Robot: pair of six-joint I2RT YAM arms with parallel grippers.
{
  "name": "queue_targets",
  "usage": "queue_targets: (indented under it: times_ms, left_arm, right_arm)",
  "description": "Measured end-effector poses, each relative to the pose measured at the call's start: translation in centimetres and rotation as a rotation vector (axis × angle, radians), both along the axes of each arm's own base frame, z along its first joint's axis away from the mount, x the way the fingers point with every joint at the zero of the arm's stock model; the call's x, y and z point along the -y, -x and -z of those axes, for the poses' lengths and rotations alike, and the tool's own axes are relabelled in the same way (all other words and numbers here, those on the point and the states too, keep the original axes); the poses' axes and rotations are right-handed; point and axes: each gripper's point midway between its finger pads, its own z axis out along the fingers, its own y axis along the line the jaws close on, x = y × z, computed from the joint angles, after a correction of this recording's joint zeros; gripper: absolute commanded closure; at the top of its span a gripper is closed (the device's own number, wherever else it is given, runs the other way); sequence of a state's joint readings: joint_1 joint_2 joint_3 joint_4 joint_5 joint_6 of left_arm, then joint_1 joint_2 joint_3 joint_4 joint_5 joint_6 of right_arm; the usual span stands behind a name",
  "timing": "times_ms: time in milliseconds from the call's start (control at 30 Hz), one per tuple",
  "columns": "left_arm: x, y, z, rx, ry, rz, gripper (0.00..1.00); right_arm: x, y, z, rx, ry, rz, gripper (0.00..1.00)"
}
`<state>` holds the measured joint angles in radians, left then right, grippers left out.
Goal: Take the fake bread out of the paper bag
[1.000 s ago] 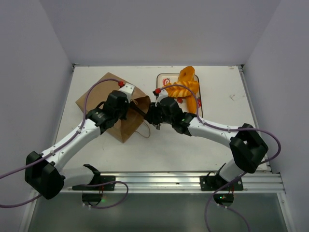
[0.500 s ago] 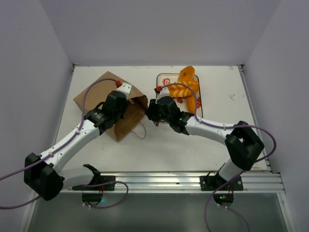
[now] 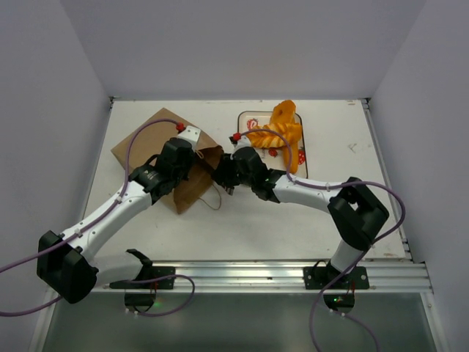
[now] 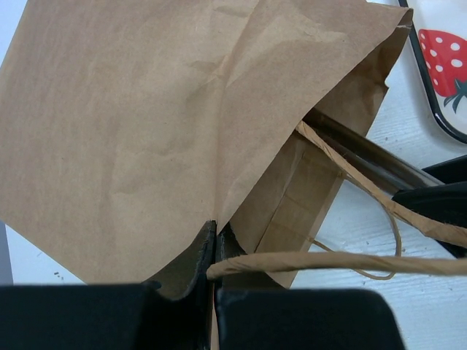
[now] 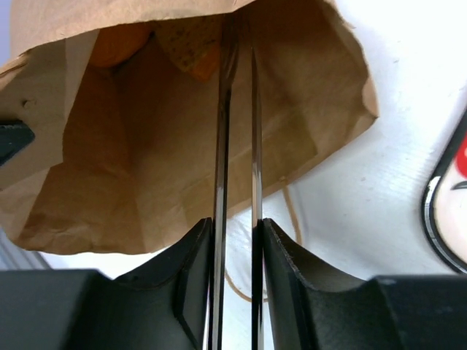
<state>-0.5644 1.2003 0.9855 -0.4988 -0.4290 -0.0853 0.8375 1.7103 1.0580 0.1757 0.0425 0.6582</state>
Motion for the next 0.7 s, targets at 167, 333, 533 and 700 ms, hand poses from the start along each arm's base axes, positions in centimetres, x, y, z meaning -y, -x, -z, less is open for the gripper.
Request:
queue_targets:
  times_ms: [167, 333, 533, 700]
  left_arm:
    - [0.1, 0.0, 0.0, -0.002, 0.004, 0.005, 1.00]
    - [0.2, 0.1, 0.1, -0.005, 0.007, 0.010, 1.00]
    - [0.4, 0.1, 0.2, -0.011, 0.011, 0.018, 1.00]
    - [0.6, 0.1, 0.5, -0.020, 0.014, 0.025, 1.00]
  right_arm:
    - [-0.9, 0.3, -0.1, -0.034, -0.054, -0.011, 0.57]
    - [-1.5, 0.5, 0.5, -0.067, -0.072, -0.020, 0.56]
    - [-2.3, 0.4, 1.8, -0.103, -0.071, -0.030, 0.55]
    - [-2.9, -0.1, 2.1, -0.109, -0.074, -0.028, 0.55]
